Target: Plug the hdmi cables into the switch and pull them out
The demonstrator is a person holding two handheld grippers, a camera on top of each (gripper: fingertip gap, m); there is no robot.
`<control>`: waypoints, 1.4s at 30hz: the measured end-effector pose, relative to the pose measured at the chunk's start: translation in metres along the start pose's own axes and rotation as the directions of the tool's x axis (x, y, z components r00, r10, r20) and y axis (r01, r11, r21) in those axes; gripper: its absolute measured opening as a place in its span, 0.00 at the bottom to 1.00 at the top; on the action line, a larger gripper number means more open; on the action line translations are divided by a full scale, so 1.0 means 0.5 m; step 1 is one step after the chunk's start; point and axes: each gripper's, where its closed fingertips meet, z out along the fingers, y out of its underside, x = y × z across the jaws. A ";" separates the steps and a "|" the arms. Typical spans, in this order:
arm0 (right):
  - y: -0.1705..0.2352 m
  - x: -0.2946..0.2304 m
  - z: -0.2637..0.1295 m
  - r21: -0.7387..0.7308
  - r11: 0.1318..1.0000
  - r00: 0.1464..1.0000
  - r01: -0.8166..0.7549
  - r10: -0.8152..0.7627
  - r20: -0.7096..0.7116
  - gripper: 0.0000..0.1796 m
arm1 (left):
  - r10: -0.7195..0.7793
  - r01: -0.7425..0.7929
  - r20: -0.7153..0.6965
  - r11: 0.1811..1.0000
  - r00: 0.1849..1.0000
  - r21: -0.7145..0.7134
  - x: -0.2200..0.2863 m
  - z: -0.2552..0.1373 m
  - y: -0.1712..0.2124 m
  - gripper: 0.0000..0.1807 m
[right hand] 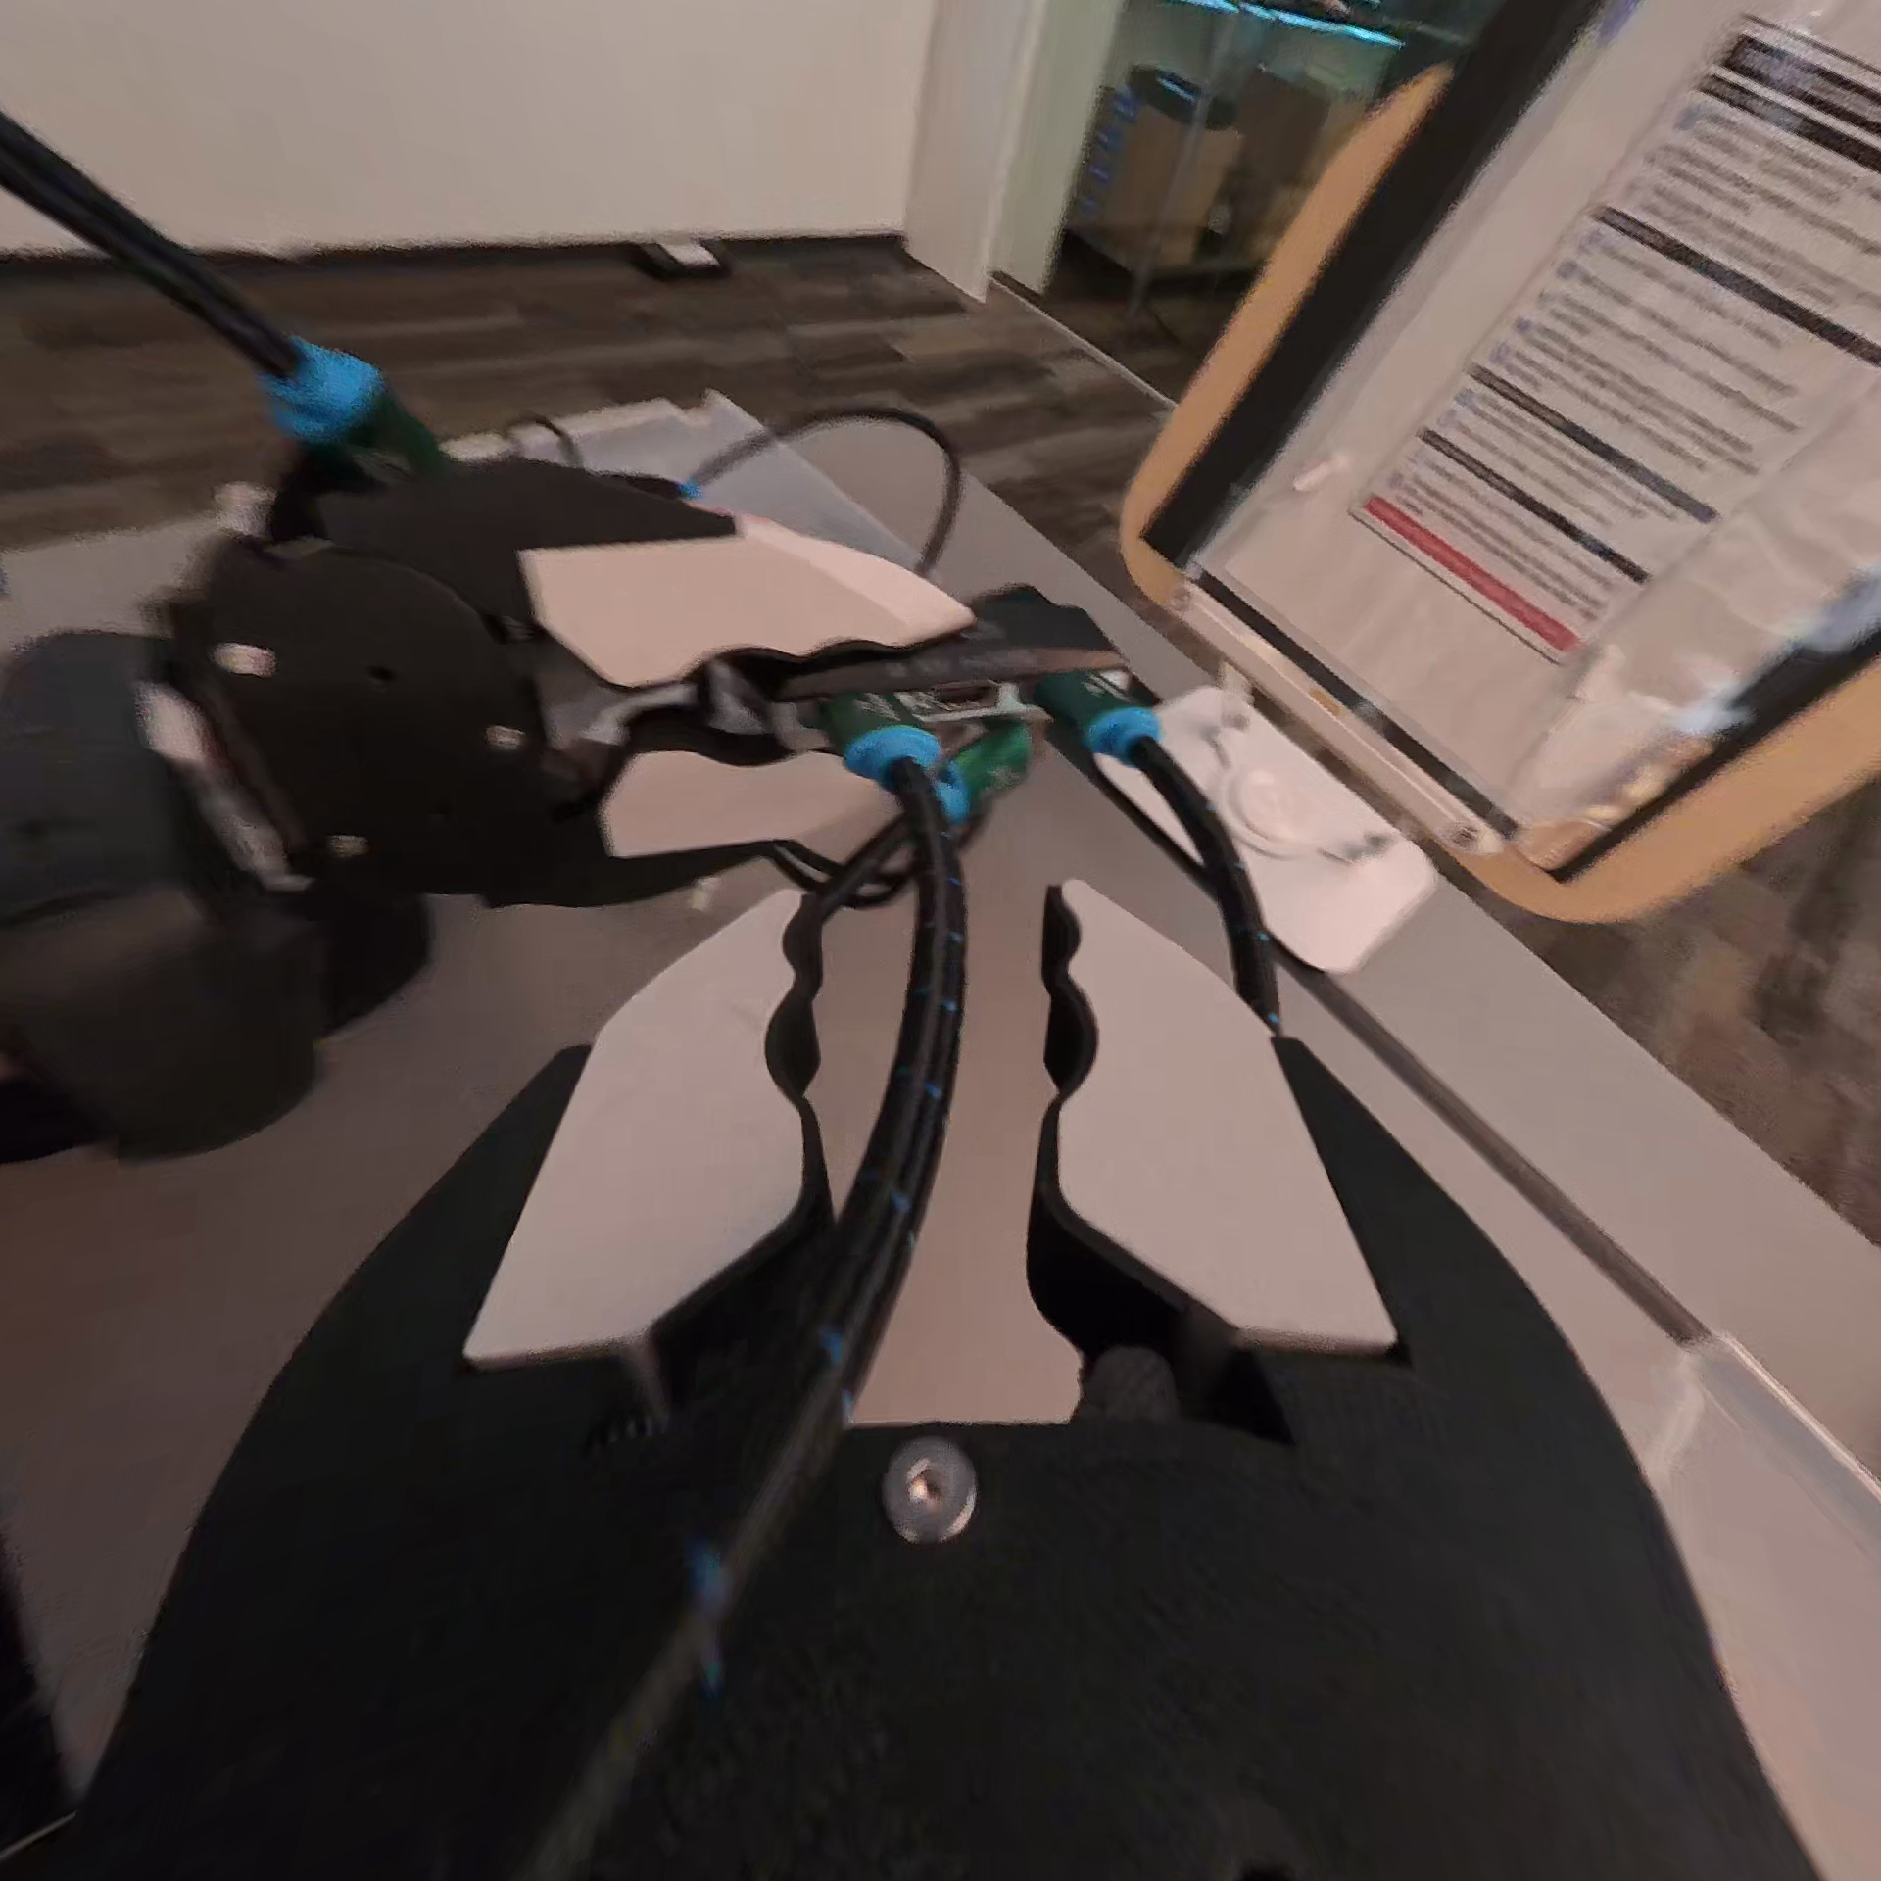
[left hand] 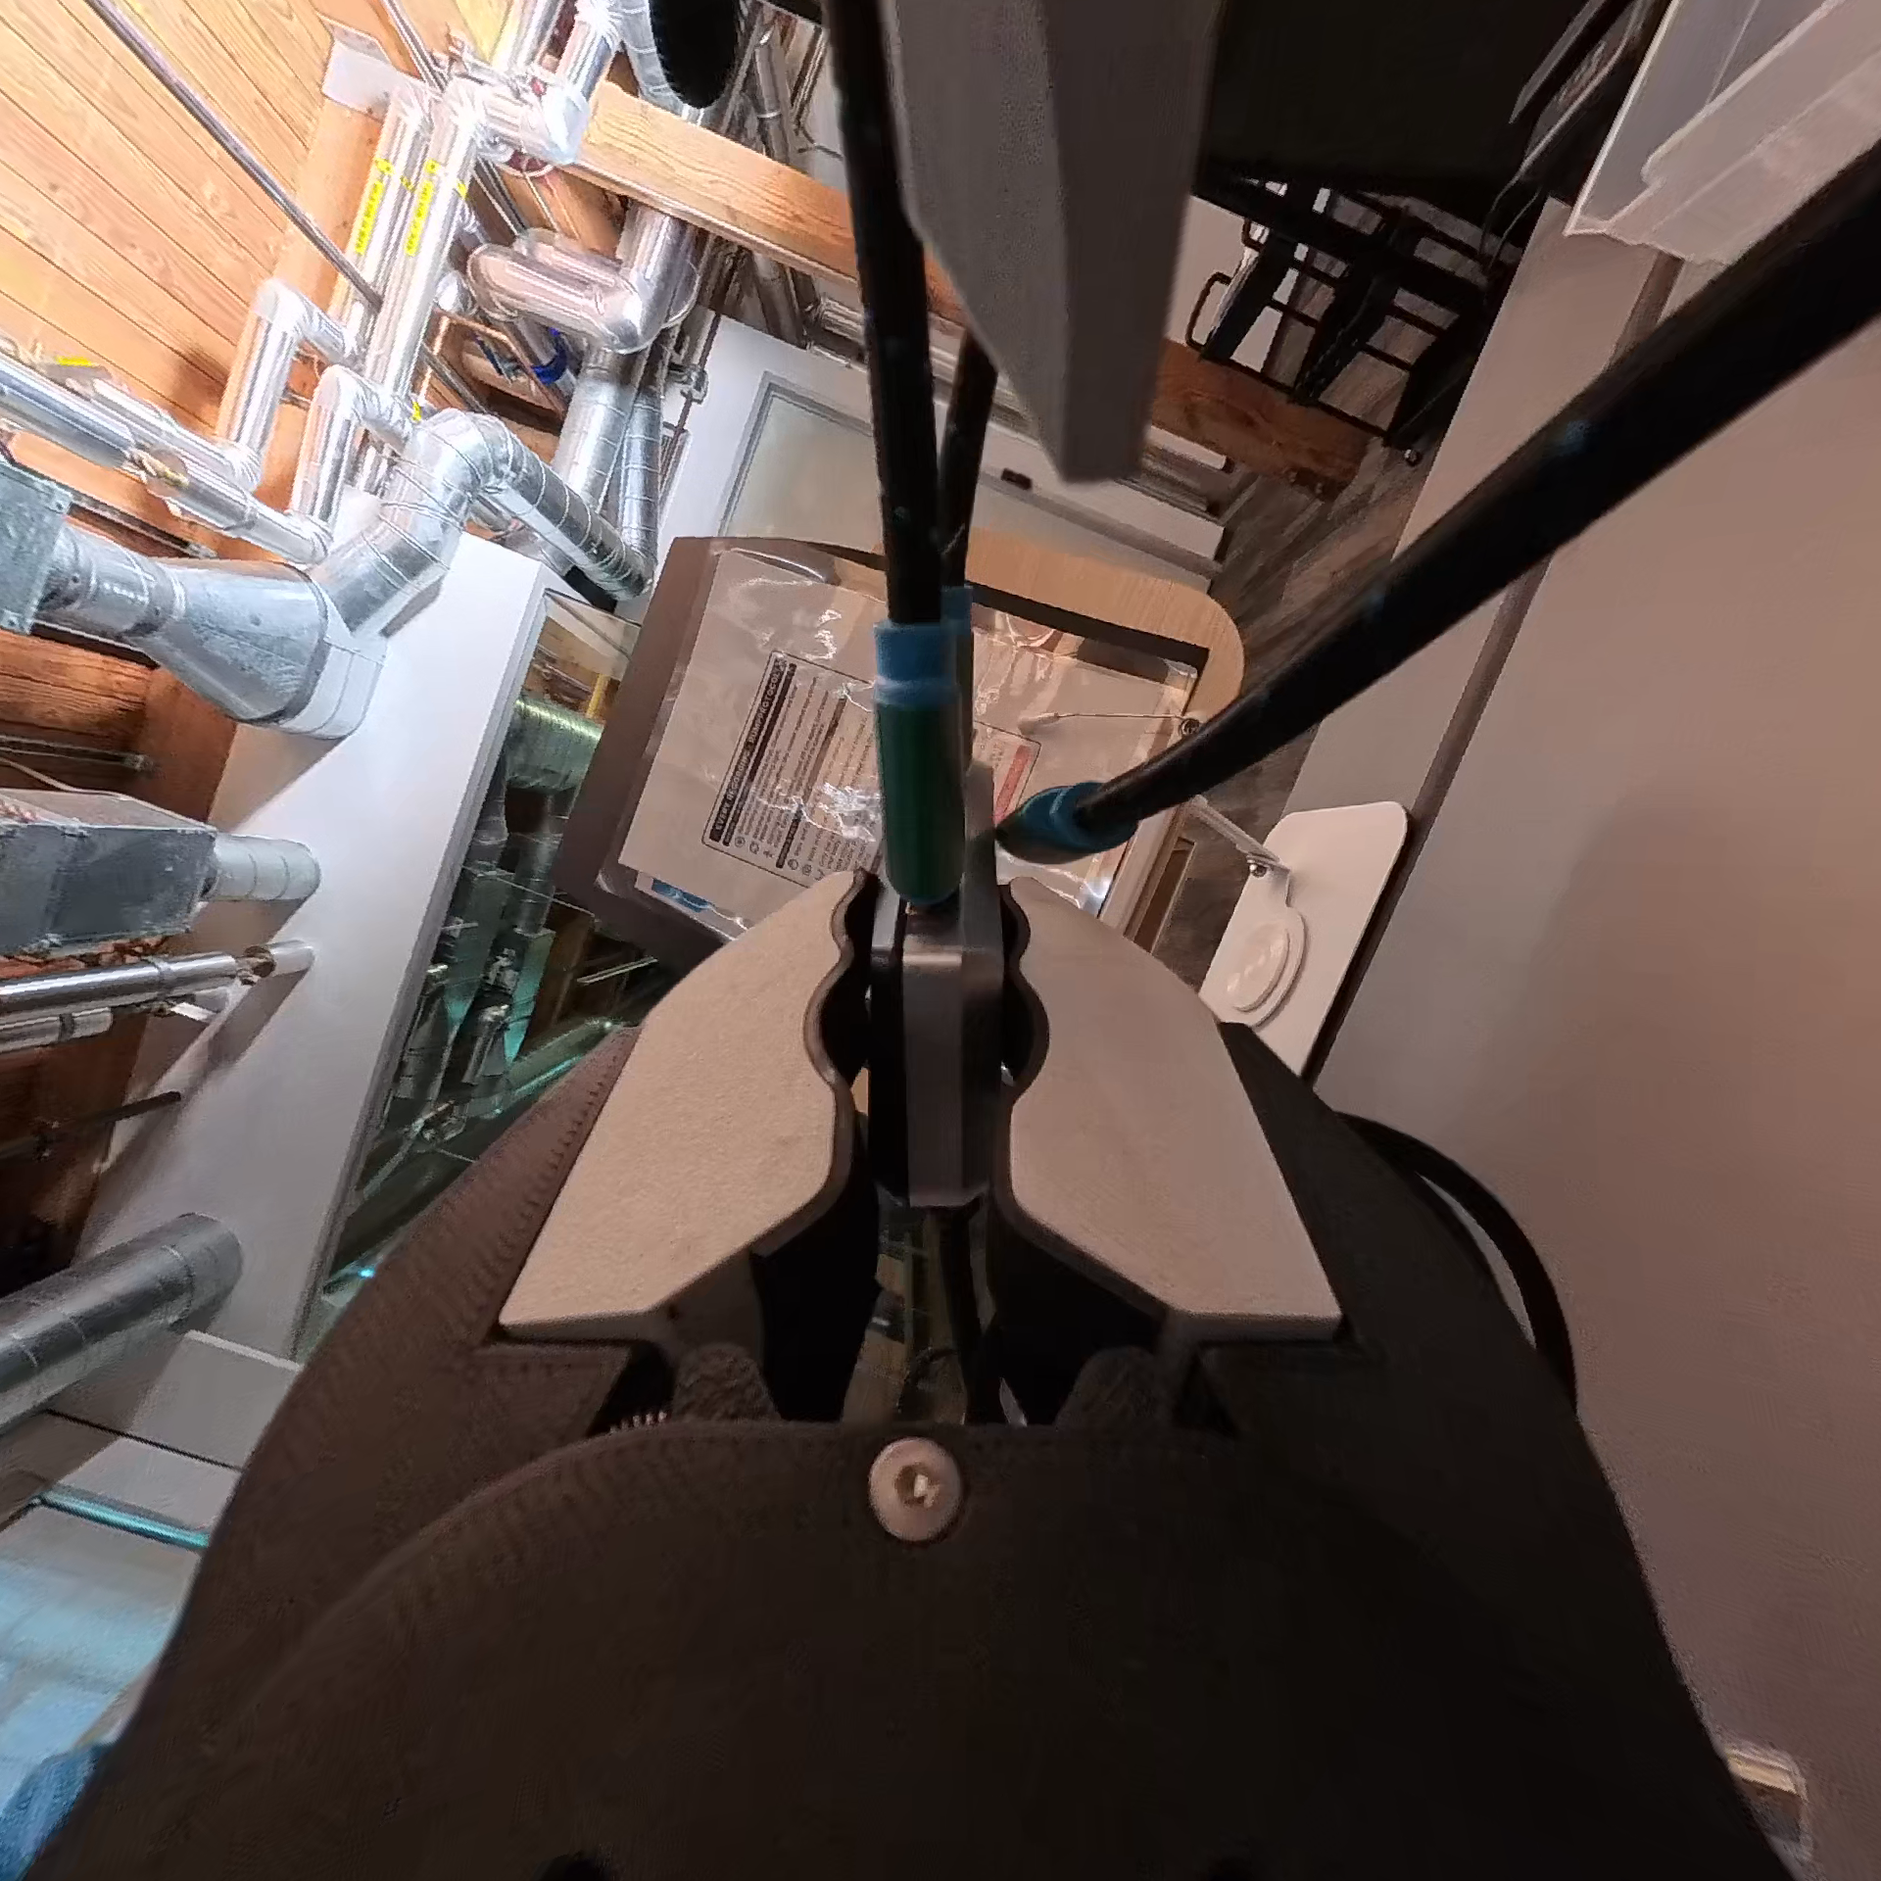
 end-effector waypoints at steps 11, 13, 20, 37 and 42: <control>-0.043 -0.027 0.036 0.240 0.970 0.980 -0.036 -0.012 0.197 0.20 | -0.017 0.017 -0.008 0.998 1.000 0.054 0.014 -0.005 -0.030 0.12; -0.026 -0.031 0.051 0.195 0.980 0.974 -0.038 -0.008 0.226 0.19 | -0.005 0.005 -0.001 0.998 1.000 0.057 0.015 -0.005 -0.031 0.12; -0.024 -0.029 0.063 0.218 0.976 0.976 -0.005 -0.042 0.212 0.13 | -0.001 0.001 0.012 0.998 1.000 0.066 0.013 -0.005 -0.027 0.12; -0.089 0.068 -0.122 0.426 0.899 0.970 -0.103 -0.004 0.244 0.12 | -0.134 0.134 0.057 0.991 0.989 0.008 -0.076 -0.016 0.072 0.12; -0.074 0.087 -0.141 0.385 0.915 0.964 -0.120 0.014 0.267 0.12 | -0.136 0.136 0.002 0.991 0.991 0.002 -0.061 -0.012 0.055 0.12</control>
